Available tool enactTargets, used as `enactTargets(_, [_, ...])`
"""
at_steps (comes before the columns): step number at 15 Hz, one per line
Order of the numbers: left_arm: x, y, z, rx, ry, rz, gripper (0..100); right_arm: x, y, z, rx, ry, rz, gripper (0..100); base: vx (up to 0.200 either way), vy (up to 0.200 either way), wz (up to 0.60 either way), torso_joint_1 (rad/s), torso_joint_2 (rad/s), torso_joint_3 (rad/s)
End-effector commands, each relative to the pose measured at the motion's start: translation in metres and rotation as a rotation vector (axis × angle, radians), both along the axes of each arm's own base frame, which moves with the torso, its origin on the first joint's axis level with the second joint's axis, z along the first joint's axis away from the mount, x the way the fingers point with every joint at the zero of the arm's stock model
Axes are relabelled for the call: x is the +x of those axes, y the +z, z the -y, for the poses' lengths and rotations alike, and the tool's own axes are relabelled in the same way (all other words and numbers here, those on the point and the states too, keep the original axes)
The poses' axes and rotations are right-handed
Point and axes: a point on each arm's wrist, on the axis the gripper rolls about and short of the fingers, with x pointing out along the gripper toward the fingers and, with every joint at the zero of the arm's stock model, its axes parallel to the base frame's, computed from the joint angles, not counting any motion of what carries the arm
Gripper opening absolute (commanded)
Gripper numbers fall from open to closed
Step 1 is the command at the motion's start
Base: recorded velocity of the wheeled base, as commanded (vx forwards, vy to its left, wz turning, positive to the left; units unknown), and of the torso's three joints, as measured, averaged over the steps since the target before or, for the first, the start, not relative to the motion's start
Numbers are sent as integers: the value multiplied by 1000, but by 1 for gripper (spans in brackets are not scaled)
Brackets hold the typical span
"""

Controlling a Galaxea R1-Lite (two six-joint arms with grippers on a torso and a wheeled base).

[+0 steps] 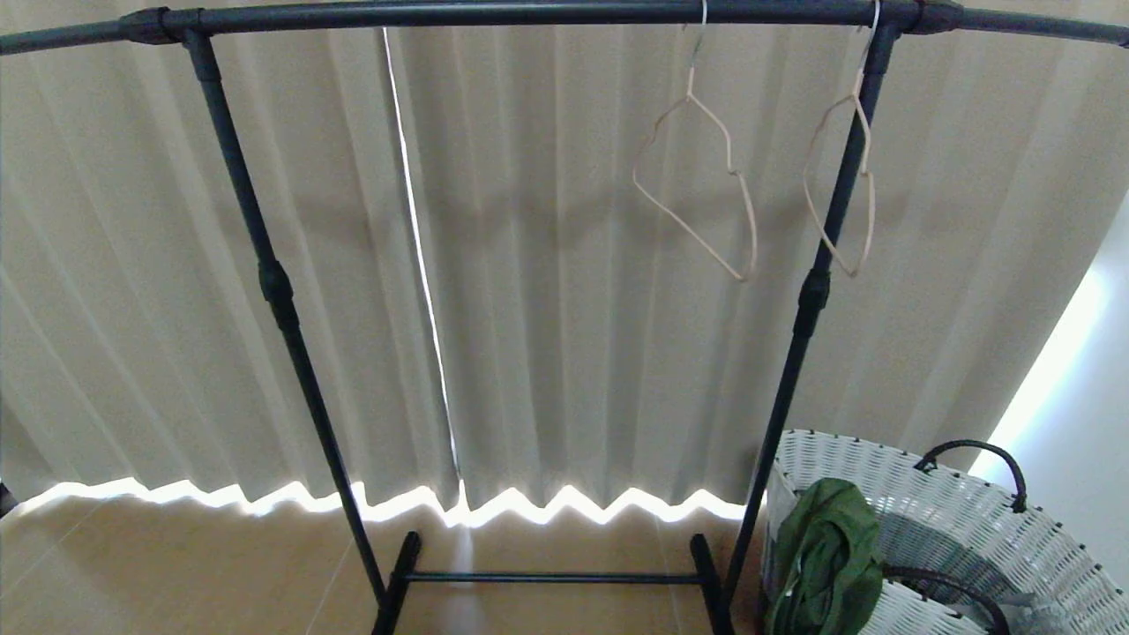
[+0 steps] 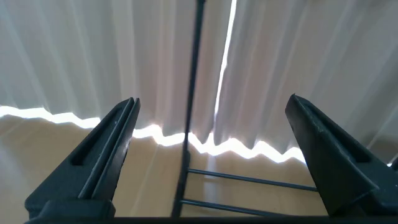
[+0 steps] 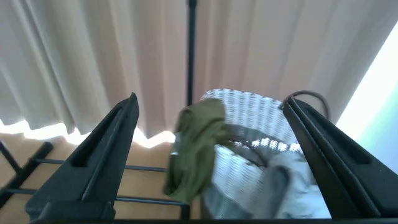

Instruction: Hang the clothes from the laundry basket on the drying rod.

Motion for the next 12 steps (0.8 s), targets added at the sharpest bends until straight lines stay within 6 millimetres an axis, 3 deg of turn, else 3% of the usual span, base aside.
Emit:
enactTargets(1, [0,0,0,-1,1,-1,100,0,0,0,0,1,1,100,0,-200,0,-2,-2,2])
enactTargets(9, [0,0,0,-1,1,-1,100,0,0,0,0,0,1,100,0,-200,0,2,4,2])
enactTargets(12, [0,0,0,-2,2,-1,100,0,0,0,0,1,-1,100,0,0,0,0,0,0])
